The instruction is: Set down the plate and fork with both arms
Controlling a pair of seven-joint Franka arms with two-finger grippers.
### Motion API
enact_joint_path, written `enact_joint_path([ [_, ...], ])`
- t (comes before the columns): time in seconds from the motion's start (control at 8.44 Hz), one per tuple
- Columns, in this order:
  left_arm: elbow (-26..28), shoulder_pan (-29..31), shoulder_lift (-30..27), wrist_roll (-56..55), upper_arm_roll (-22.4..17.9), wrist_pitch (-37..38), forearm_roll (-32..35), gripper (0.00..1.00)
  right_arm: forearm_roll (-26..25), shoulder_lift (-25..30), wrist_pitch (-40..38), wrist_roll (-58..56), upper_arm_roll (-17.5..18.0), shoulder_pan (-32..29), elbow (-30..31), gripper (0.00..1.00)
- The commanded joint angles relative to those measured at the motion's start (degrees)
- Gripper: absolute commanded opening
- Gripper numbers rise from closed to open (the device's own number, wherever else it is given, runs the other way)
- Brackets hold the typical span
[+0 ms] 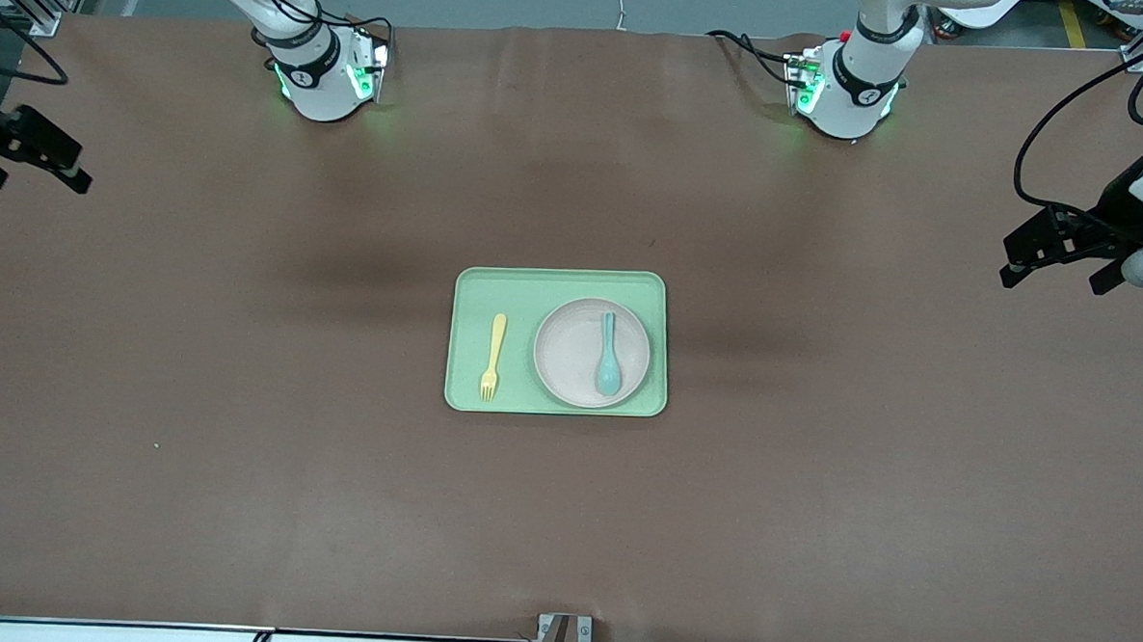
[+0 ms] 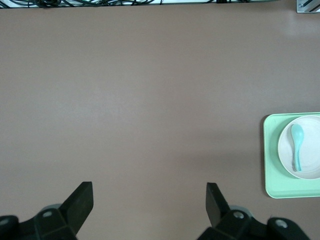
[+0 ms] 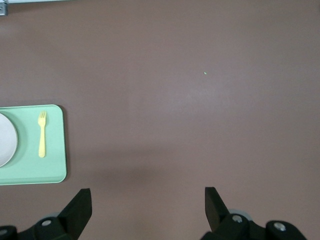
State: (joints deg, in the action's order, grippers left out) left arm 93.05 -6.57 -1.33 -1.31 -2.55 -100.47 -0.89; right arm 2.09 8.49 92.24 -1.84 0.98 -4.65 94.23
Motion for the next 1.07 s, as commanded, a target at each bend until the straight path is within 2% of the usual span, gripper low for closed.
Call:
enact_joint_path([
  [0.0,-0.9,0.3,-0.1,0.3,0.1,0.5,-0.8,0.99,-0.9,-4.2,-4.7,-0.6,1.0,-0.1,-7.4,1.00],
  [0.12,-0.9,0.3,0.0,0.3,0.1,0.5,-0.8,0.99,-1.0,-5.0,-6.1,-0.5,1.0,0.2,-8.9,1.00],
  [0.95,-0.9,0.3,-0.1,0.2,0.1,0.5,-0.8,0.99,-1.1,-5.0,-6.5,-0.4,1.0,0.9,-6.6,1.00],
])
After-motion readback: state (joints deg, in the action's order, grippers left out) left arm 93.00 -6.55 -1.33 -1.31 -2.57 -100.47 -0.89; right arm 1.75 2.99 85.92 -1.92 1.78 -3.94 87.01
